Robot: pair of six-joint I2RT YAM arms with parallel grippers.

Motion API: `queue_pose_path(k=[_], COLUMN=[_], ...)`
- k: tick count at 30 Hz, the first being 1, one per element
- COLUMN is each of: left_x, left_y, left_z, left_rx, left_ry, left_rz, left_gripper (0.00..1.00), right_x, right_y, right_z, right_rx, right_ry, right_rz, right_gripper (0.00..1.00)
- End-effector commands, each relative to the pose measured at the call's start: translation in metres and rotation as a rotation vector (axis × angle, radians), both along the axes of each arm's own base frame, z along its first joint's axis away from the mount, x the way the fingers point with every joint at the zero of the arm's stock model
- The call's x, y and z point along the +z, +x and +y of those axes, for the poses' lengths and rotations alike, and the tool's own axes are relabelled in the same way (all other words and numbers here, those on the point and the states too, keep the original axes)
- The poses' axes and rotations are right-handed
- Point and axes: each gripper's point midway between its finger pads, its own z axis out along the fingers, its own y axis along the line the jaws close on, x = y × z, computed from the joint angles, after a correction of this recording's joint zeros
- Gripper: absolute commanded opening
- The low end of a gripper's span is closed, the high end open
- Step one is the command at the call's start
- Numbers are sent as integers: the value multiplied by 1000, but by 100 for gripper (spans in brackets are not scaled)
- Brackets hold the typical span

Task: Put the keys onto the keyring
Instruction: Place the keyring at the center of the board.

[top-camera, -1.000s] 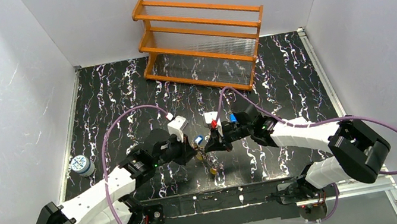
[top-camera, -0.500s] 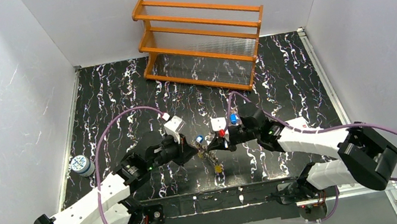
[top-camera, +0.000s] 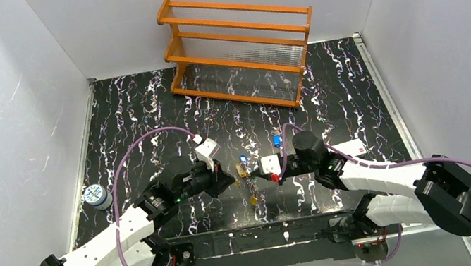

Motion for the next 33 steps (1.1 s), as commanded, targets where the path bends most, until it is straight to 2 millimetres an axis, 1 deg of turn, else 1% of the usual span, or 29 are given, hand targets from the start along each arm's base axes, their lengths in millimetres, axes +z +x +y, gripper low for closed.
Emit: queue_pose_path(k=[1,11,18,21,23,27,29,30,33], left_x=[0,-1,-3,-4,-6,-8,-9,-10,-10], left_y=[-3,-1,0,1,2,6,8,9,11], left_z=[-2,-2,-2,-1,0,6,9,10,10], left_rx=[-27,-28,-25,-16,-5,30,44,50,52], left_ry=[1,7,14,19,26,50,61,67,71], left_rz=[-10,-12,-7,-3,-2,-11,-17,-21,-32], left_gripper=[0,0,0,0,0,0,0,0,0], right_x=[28,31,24,15,5,-10,-17,-20,-25], right_y=[4,2,0,-4,-8,-15,-20,-22,-31], right_z=[5,5,6,9,11,13,11,9,3], right_rx=[18,27,34,45,39,-25,-46,-54,-44], right_ry=[89,100,83,46,17,18,28,36,79], right_rz=[-162,-192,-156,-56,53,281,363,390,396], right_gripper=[1,1,1,1,1,1,1,1,1])
